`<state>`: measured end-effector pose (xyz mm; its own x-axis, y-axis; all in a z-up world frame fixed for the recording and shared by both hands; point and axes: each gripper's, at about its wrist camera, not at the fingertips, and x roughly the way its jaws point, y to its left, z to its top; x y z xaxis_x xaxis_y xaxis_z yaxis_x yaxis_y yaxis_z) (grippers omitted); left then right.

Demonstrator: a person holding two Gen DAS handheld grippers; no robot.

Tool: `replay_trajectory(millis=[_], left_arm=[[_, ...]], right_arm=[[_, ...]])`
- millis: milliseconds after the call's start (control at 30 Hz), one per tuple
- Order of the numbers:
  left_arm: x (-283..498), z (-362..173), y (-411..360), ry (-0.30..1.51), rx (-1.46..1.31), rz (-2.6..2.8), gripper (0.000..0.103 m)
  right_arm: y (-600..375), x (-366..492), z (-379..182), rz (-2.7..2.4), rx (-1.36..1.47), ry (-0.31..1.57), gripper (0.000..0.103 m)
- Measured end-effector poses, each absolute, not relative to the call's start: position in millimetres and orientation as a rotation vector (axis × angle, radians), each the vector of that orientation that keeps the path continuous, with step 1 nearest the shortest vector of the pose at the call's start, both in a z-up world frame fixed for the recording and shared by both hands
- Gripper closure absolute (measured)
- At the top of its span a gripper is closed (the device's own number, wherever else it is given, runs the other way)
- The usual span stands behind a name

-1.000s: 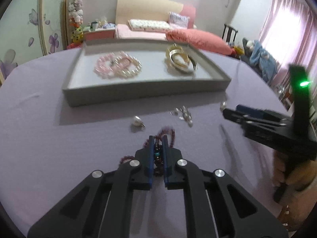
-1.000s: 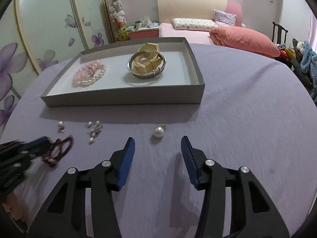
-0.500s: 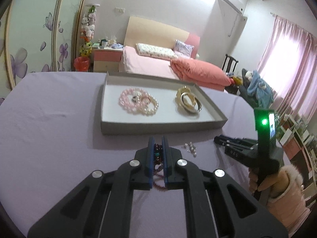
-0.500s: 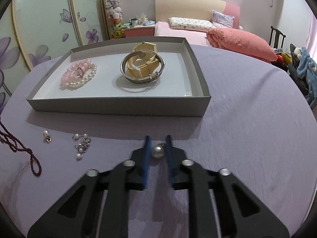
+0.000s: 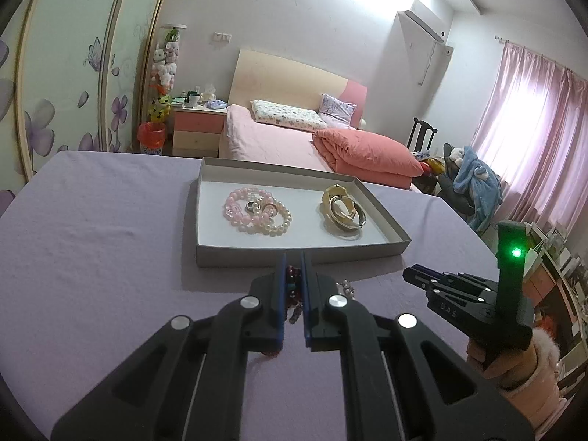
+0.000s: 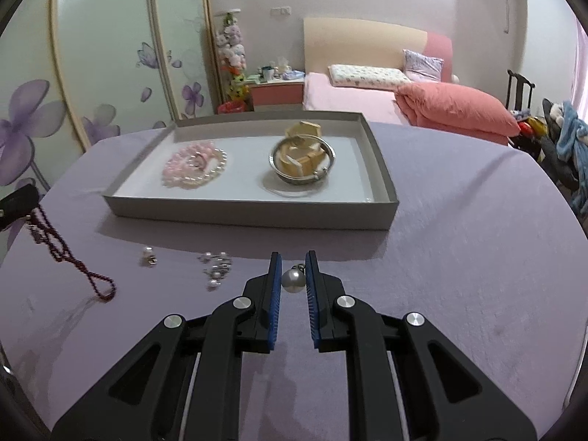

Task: Organize jewelry
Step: 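Carry garnet bracelet and pearl earring into the tray and open both tools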

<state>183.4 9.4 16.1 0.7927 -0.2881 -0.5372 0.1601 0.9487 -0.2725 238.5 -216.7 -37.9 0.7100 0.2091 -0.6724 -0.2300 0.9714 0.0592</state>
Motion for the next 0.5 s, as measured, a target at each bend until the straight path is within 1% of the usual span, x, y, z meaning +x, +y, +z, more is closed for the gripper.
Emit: replay_trajectory(millis=[333,500], left_arm=[[178,15,7,0.611,-0.218,-0.245,0.095],[170,17,8,0.6,-0.233,-0.254,0.095]], right_arm=[[-215,226,-26,0.261,-0.026,0.704,0.089],[-220,212,-14,0.259,-0.004,0.654,0.089]])
